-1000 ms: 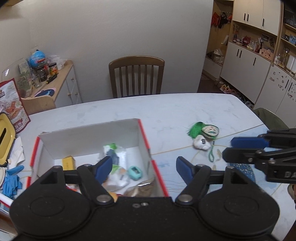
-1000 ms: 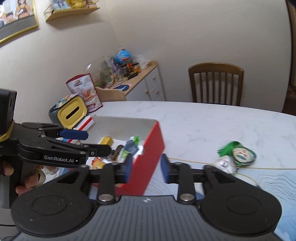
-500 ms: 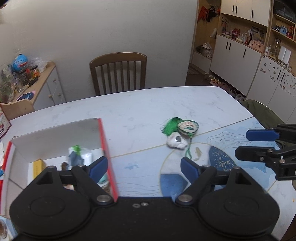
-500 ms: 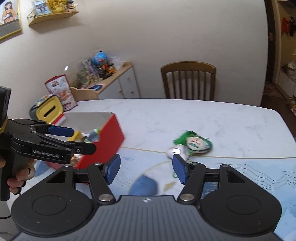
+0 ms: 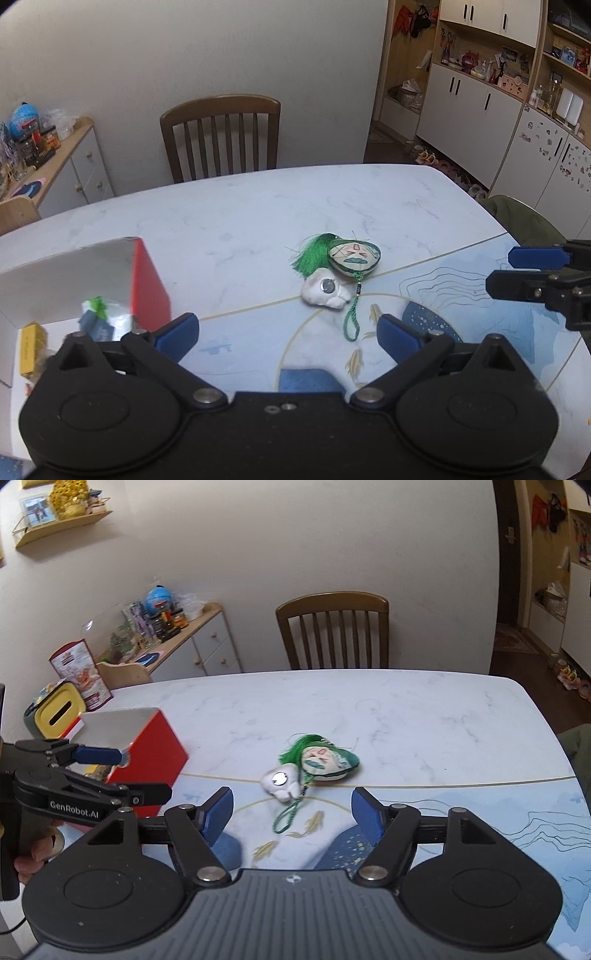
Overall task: Organize objects
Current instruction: 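Move both grippers back toward the white plush and green-haired doll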
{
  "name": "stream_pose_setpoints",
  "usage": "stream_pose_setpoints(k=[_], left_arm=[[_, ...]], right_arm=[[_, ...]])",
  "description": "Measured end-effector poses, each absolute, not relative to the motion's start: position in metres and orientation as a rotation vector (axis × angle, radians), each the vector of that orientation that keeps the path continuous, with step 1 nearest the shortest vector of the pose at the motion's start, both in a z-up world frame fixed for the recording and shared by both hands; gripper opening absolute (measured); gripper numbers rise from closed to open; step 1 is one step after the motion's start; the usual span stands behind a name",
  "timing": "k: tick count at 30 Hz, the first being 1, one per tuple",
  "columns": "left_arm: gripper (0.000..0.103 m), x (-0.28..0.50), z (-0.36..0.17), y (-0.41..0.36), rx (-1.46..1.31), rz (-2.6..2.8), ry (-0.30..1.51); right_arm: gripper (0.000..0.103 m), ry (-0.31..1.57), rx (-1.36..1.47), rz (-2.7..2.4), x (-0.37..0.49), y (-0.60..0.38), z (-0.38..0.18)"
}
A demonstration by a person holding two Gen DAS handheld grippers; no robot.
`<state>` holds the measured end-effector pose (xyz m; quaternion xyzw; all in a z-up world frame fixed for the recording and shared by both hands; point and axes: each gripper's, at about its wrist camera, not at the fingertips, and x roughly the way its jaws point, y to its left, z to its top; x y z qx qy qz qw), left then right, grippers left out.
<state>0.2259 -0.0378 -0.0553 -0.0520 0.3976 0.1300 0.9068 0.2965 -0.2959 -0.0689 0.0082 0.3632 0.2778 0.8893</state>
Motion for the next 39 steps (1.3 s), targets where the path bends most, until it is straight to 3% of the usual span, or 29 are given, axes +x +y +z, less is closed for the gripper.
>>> stream_pose_setpoints(k=[11, 39], left_arm=[[0.102, 0.269, -0.086, -0.038, -0.131, 0.306, 0.830], [0.102, 0.336, -0.155, -0.023, -0.136, 0.310, 0.889]], right_arm=[[0.091, 0.779, 0.076, 0.557, 0.344, -0.299, -0.095], [0.091, 0.965, -0.002, 0.535, 0.450, -0.231, -0.182]])
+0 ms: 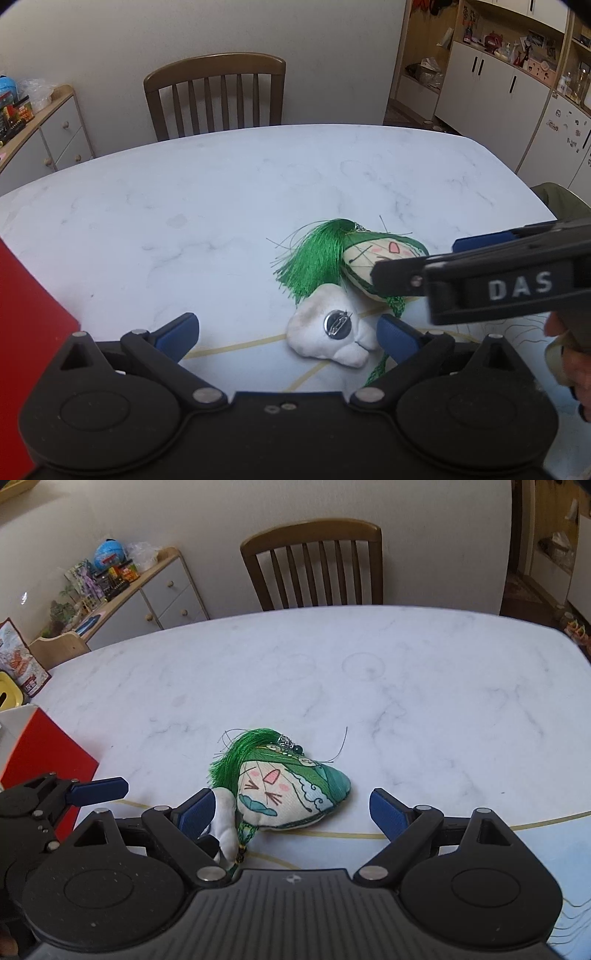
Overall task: Organize objects
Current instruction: 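Grasp the green-haired doll with the right gripper while the left grasps the white plush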
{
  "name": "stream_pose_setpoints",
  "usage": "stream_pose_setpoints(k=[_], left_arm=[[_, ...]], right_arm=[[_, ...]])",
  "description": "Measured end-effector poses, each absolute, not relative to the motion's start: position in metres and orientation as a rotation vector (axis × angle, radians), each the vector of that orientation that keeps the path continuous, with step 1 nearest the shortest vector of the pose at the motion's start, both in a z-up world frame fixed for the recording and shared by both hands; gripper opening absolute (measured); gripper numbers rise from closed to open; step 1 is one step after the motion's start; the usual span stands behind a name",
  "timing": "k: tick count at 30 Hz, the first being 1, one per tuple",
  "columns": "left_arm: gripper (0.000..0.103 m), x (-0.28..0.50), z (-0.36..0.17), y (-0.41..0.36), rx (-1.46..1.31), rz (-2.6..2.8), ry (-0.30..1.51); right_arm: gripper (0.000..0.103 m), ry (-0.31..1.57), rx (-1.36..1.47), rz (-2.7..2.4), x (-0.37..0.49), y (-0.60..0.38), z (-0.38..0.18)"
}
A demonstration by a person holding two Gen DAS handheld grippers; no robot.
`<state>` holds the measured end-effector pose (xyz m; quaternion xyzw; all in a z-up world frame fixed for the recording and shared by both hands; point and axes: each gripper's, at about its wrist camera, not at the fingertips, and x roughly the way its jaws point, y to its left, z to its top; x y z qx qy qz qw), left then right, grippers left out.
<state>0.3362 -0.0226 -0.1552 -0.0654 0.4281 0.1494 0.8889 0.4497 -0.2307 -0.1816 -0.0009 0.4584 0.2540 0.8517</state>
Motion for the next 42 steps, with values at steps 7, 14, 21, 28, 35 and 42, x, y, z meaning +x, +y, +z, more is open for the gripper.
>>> stream_pose_setpoints(k=[7, 14, 21, 28, 35, 42], left_arm=[[0.102, 0.342, -0.162, -0.019, -0.153, 0.288, 0.889], [0.093, 0.348, -0.170, -0.021, -0.147, 0.254, 0.900], [0.073, 0.348, -0.172, -0.026, -0.143, 0.214, 0.891], [0.049, 0.348, -0.169, -0.032, -0.147, 0.176, 0.886], [0.035, 0.345, -0.162, -0.028, -0.175, 0.181, 0.878], [0.033, 0.337, -0.154, -0.028, -0.178, 0.188, 0.886]], right_arm=[[0.091, 0.991, -0.014, 0.525, 0.459, -0.225, -0.196], [0.091, 0.997, -0.013, 0.528, 0.460, -0.220, -0.201], [0.087, 0.986, -0.013, 0.536, 0.457, -0.221, -0.203], [0.075, 0.988, 0.001, 0.528, 0.456, -0.221, -0.202], [0.071, 0.977, 0.006, 0.514, 0.451, -0.223, -0.197], [0.070, 0.950, 0.005, 0.514, 0.441, -0.227, -0.184]])
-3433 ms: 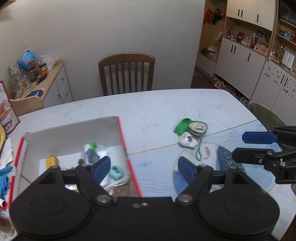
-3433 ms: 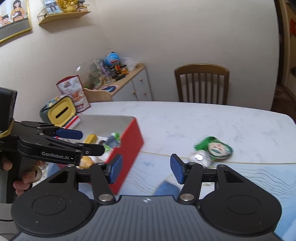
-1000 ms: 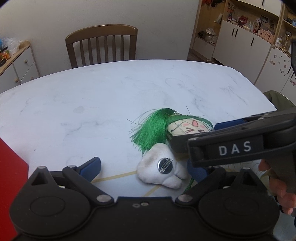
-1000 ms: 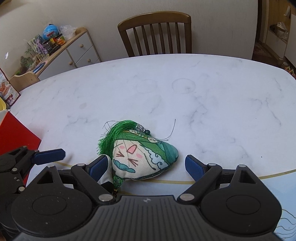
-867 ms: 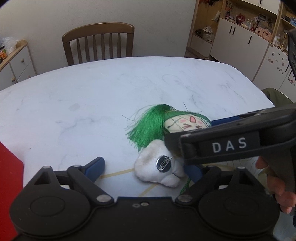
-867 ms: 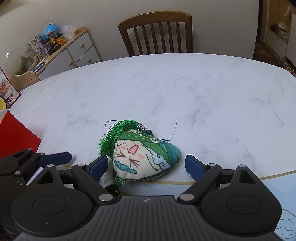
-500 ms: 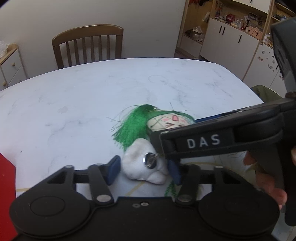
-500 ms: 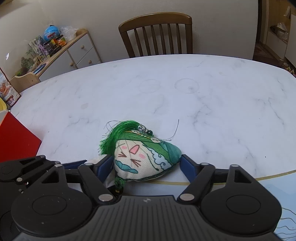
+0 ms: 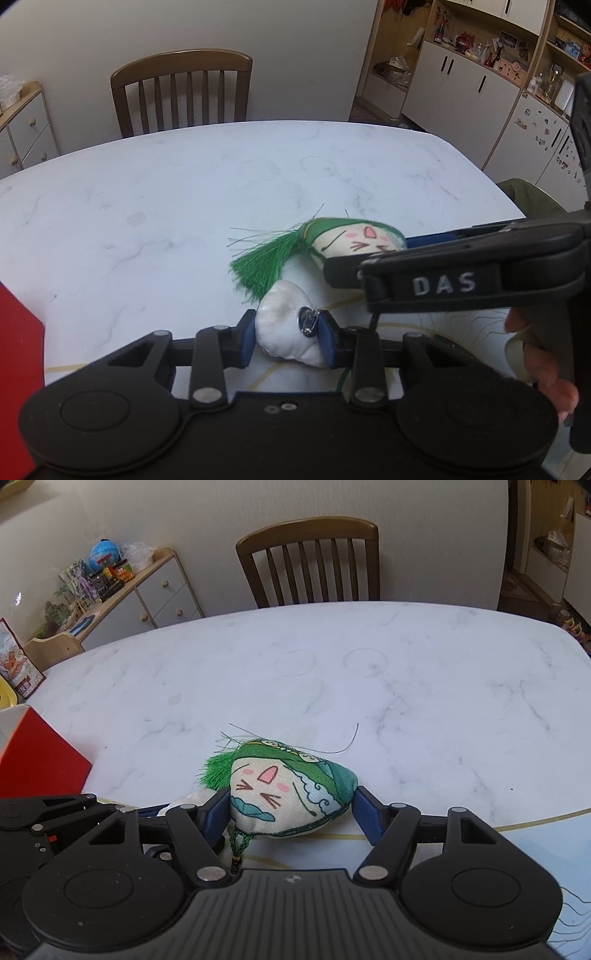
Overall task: Organize objects
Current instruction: 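Grasp the green-haired doll with the right gripper while the left grasps the white plush, then lift the doll and white plush and carry both over the box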
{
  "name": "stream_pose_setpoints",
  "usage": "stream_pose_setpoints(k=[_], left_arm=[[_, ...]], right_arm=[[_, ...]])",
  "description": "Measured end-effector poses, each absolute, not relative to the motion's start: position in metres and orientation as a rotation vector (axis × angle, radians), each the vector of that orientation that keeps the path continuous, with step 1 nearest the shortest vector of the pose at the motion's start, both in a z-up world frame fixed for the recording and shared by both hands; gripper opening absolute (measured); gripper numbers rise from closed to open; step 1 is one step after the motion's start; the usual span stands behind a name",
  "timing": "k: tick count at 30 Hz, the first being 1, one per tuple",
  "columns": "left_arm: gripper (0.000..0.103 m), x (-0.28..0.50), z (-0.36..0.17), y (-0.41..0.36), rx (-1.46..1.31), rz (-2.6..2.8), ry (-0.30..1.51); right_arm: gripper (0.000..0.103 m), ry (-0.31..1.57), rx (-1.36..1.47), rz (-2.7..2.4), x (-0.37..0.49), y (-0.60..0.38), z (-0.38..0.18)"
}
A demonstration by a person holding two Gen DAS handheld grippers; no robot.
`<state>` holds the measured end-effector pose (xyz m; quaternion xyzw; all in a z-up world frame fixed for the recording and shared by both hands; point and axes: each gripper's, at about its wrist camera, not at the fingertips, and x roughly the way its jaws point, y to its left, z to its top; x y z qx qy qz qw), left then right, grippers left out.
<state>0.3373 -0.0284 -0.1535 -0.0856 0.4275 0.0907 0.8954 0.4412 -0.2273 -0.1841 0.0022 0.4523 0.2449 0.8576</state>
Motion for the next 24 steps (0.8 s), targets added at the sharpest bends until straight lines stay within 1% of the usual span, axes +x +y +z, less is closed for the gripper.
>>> stream_pose_setpoints(k=[12, 24], left_arm=[[0.033, 0.313, -0.121, -0.033, -0.188, 0.200, 0.855], [0.033, 0.277, -0.078, -0.037, -0.200, 0.209, 0.810]], right_arm=[[0.070, 0.909, -0.002, 0.530, 0.415, -0.245, -0.149], [0.070, 0.842, -0.014, 0.592, 0.371, -0.249, -0.092]])
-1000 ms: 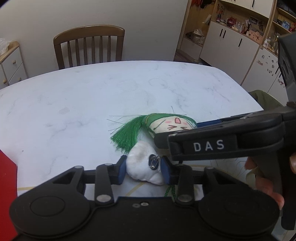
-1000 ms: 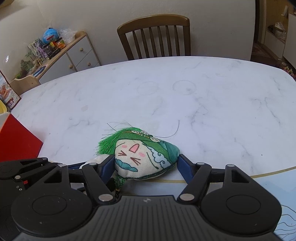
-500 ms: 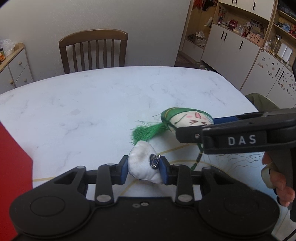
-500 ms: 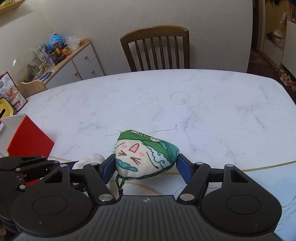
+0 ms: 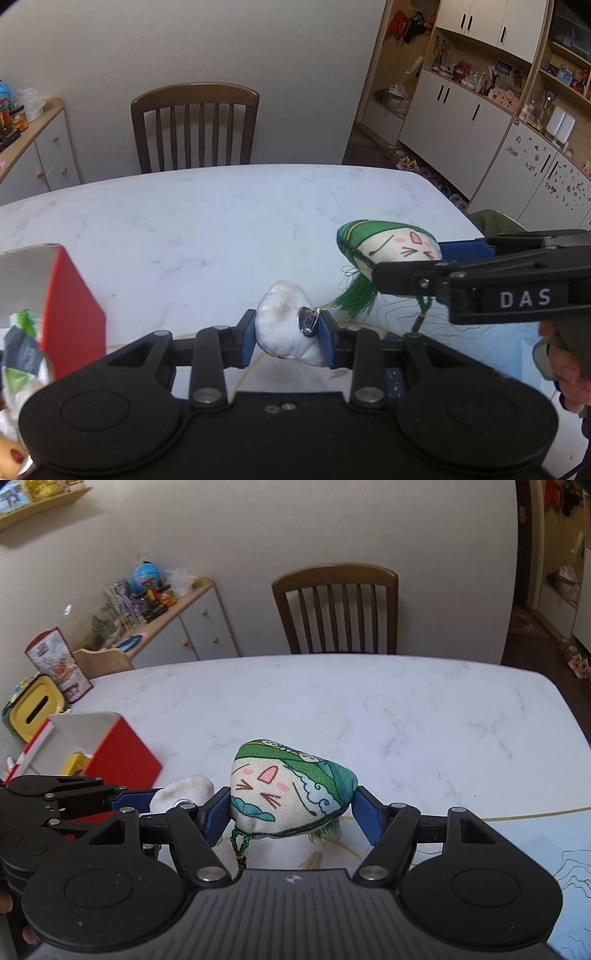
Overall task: Organize objects
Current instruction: 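Lift the doll and white plush and carry both over the box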
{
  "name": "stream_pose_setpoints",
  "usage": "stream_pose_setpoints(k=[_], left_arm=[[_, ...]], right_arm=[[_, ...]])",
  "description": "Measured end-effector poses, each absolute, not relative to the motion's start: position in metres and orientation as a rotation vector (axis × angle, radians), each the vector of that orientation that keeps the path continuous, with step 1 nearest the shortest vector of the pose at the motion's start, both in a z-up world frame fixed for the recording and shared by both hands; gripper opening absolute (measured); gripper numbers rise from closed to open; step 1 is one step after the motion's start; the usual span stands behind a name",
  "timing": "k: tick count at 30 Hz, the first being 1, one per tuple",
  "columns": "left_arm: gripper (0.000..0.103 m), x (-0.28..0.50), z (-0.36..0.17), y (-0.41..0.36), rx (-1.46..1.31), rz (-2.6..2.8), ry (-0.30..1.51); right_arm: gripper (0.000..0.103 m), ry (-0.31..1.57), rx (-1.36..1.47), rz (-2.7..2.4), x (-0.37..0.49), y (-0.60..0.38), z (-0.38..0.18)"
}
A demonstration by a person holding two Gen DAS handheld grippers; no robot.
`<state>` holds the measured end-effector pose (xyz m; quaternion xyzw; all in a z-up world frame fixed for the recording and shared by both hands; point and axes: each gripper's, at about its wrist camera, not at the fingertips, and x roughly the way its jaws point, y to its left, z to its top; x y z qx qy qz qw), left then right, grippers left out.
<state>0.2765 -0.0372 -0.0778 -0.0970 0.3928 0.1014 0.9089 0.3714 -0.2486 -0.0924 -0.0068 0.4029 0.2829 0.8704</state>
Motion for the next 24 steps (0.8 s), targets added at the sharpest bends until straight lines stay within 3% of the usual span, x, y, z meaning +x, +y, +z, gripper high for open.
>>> stream_pose_setpoints(k=[24], left_arm=[[0.033, 0.161, -0.002, 0.030, -0.231, 0.307, 0.722]], right_arm=[[0.070, 0.708, -0.101, 0.718, 0.284, -0.157, -0.007]])
